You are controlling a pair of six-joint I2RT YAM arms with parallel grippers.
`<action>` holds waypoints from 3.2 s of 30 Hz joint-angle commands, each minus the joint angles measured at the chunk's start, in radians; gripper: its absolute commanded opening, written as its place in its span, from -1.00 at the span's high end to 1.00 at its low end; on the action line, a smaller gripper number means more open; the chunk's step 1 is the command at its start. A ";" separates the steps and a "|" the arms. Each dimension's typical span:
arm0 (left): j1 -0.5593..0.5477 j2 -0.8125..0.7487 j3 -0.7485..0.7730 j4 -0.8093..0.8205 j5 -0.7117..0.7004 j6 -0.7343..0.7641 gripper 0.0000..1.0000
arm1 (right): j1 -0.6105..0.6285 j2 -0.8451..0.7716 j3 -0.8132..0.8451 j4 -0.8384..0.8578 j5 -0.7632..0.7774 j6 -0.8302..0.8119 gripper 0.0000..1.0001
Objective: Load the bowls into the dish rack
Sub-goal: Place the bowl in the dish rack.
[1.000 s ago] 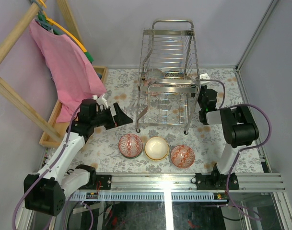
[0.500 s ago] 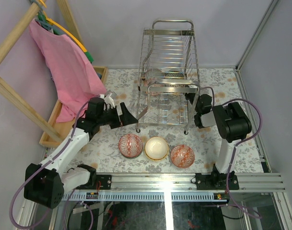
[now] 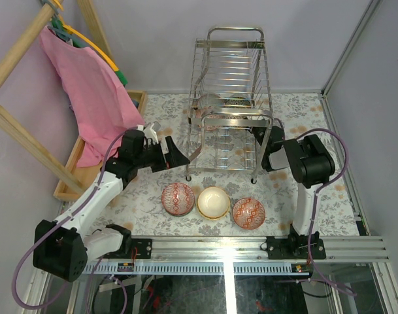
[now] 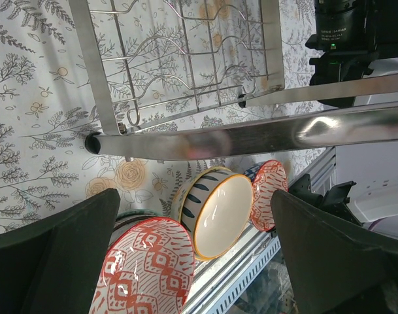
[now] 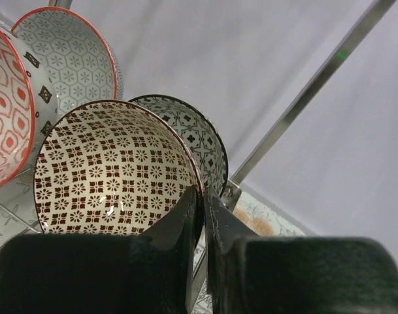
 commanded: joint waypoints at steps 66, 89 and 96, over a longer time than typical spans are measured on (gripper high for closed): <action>-0.003 0.036 0.138 -0.096 -0.037 0.077 -0.99 | 0.066 -0.057 -0.042 0.203 0.163 -0.113 -0.99; 0.014 -0.135 0.159 -0.191 -0.173 0.028 -1.00 | -0.141 -0.583 -0.278 -0.352 0.420 0.610 -0.98; 0.032 -0.216 0.221 -0.286 -0.132 0.043 -1.00 | -0.147 -0.914 -0.234 -1.030 0.530 0.744 -0.98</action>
